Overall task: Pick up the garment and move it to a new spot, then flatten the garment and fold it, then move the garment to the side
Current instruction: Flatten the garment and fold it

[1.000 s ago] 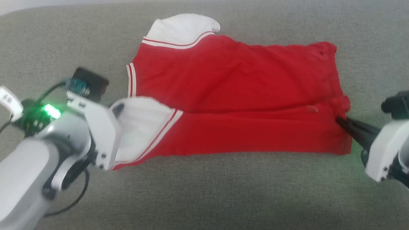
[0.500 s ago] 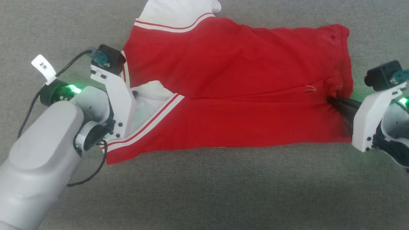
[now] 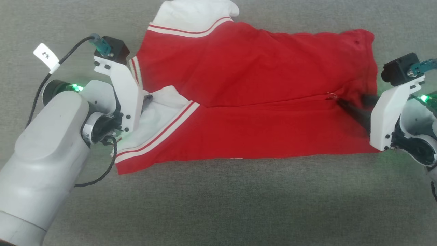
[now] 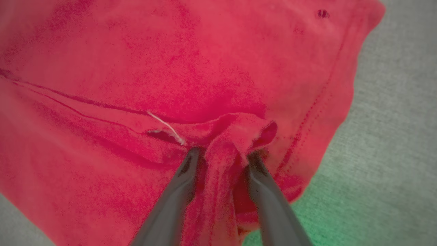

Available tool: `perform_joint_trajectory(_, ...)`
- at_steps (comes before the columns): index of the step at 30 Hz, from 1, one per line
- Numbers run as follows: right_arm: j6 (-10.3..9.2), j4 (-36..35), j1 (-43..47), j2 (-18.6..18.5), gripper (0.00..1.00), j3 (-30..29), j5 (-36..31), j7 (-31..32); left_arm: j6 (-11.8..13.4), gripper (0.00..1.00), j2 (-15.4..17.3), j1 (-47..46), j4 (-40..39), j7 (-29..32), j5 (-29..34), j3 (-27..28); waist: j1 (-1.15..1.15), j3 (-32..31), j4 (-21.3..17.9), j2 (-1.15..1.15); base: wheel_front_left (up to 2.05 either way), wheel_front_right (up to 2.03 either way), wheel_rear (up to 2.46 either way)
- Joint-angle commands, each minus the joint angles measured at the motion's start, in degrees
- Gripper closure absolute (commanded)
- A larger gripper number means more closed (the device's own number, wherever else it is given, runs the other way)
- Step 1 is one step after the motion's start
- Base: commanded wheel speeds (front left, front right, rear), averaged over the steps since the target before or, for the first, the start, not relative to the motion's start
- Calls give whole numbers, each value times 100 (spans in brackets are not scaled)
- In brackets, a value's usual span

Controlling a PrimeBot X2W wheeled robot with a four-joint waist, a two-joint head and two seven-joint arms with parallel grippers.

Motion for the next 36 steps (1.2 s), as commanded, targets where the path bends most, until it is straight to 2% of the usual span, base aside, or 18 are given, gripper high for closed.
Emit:
perform_joint_trajectory(1,-17,60,49,-14,0,-7,-6,-75,62,0,40,48,20,-6,-5,-6,0,-48,33,0,0,0,0)
perform_joint_trajectory(7,-13,-176,216,-115,0,-386,-164,-706,339,0,279,266,-567,95,-52,106,0,-230,111,0,0,0,0)
perform_joint_trajectory(15,-13,-536,855,-38,0,-1417,-699,-1660,1047,0,885,1112,-2008,396,-217,301,0,-433,135,0,0,0,0)
perform_joint_trajectory(21,-12,-886,1396,389,0,-2433,-1382,-2164,1712,0,1275,1908,-3014,562,-360,455,0,-549,44,0,0,0,0)
perform_joint_trajectory(27,-12,-1468,2031,911,0,-3224,-1927,-2198,2221,0,1563,2596,-3733,671,-499,560,0,-590,-83,0,0,0,0)
perform_joint_trajectory(33,-12,-1890,2464,1374,0,-3671,-2186,-2093,2458,0,1685,2961,-3944,618,-557,620,0,-585,-211,0,0,0,0)
perform_joint_trajectory(36,-12,-2063,2619,1582,0,-3821,-2290,-1998,2491,0,1619,3067,-3836,533,-585,673,0,-559,-303,0,0,0,0)
